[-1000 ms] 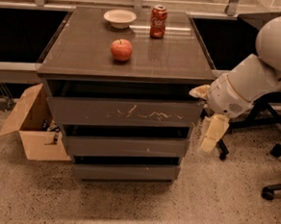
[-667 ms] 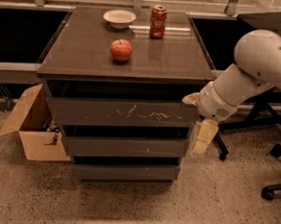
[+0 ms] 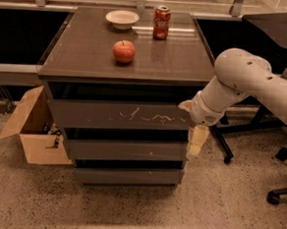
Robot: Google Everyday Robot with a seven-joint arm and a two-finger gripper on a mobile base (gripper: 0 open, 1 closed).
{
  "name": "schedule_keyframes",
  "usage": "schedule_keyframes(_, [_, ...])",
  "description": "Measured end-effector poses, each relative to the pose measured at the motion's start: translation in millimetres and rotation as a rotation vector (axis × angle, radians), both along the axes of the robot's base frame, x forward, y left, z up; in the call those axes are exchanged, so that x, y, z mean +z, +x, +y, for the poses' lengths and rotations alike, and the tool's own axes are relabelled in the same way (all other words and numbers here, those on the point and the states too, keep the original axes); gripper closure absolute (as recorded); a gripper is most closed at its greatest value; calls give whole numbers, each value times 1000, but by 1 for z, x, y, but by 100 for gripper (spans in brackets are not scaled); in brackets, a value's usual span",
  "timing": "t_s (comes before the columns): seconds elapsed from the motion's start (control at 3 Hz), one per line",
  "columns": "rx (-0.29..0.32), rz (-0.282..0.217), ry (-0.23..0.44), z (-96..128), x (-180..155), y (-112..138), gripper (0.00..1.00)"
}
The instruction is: Open top drawer
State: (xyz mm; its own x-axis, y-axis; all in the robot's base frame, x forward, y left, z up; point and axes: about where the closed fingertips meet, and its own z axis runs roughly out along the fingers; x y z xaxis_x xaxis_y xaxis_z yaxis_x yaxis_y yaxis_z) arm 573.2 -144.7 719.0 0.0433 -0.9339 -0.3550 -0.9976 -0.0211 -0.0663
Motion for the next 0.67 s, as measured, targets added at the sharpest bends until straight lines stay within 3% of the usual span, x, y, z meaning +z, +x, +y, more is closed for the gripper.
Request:
schedule_keyframes(0.33, [15,-35,-58,0,-15,23,0])
schedule_keyframes(0.67, [45,-102,-84,-1,-30,53,0])
